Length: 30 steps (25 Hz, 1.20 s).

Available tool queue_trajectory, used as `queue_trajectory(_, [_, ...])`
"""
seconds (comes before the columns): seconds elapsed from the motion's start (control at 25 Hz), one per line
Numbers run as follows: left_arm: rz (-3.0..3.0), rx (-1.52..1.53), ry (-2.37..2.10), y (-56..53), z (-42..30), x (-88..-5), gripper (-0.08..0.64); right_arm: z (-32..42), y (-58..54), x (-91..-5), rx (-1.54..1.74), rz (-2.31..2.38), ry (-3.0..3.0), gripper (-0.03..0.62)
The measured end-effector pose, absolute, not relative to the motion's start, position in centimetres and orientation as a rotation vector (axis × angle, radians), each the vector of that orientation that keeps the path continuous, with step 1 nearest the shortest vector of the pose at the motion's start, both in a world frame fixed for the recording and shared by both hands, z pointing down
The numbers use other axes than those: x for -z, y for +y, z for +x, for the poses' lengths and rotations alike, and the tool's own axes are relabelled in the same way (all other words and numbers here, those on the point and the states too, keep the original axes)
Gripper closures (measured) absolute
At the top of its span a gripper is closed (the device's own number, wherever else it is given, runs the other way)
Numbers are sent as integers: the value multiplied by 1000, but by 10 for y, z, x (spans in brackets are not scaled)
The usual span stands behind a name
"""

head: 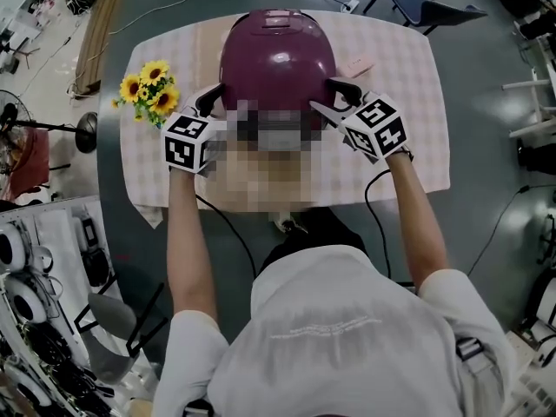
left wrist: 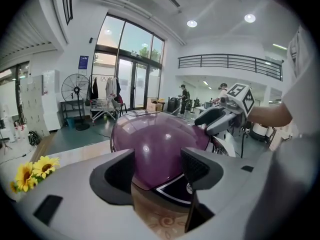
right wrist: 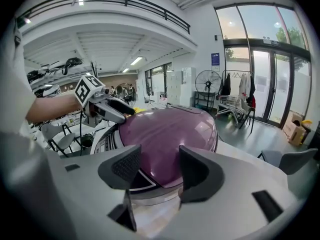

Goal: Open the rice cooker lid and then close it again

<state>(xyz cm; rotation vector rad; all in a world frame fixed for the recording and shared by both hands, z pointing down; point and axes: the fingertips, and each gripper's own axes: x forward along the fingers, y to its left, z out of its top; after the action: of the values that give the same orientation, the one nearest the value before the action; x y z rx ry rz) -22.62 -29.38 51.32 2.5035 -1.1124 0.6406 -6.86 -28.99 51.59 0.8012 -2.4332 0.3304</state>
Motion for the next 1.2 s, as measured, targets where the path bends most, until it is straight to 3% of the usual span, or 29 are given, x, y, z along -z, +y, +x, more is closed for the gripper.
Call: queue_trajectory(1.2, [2437, -463, -1271, -294, -231, -516, 264, -65, -291, -519, -394, 1041, -2536, 359])
